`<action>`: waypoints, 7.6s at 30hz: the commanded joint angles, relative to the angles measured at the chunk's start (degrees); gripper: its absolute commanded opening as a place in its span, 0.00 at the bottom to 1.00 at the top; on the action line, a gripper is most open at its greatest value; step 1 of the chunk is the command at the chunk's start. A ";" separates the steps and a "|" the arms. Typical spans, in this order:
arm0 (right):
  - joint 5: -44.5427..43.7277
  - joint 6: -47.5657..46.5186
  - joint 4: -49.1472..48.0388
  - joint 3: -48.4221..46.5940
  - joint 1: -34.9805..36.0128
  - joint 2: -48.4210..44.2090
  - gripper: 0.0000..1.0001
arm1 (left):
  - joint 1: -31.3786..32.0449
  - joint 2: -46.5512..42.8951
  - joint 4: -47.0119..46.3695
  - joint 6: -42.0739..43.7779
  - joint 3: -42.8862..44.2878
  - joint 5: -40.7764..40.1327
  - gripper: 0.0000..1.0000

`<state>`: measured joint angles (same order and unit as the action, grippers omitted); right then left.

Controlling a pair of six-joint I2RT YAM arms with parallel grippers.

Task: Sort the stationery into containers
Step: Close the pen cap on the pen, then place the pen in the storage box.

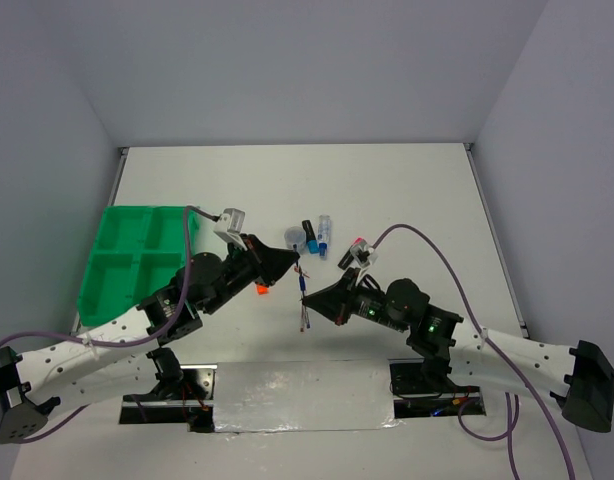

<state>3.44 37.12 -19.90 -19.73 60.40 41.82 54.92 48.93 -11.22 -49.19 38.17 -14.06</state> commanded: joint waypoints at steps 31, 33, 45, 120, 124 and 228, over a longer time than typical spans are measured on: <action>-2.83 -2.76 3.46 -5.94 0.42 0.19 0.00 | 0.19 -0.15 -6.97 1.38 -1.43 1.50 0.00; -3.00 -2.93 3.90 -6.11 0.42 0.10 0.00 | 0.28 -0.06 -7.14 1.46 -1.70 1.50 0.00; -3.35 -3.11 5.14 -6.73 0.07 0.63 0.00 | 0.19 -0.23 -9.25 1.64 -2.49 3.25 0.00; 22.65 -12.42 3.91 -28.00 -21.91 7.04 0.00 | 2.74 2.67 -9.35 4.37 -8.91 14.16 0.00; 25.03 -11.46 1.01 -23.97 -21.82 6.43 0.00 | 2.74 -0.41 -5.40 4.71 -6.46 9.85 0.07; 17.04 -18.93 16.29 -14.46 -15.66 -8.77 1.00 | -25.27 8.99 22.00 33.45 13.33 -31.28 0.00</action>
<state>23.29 21.06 -7.99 -34.26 44.75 35.48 33.65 56.60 4.91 -23.49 49.30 -38.79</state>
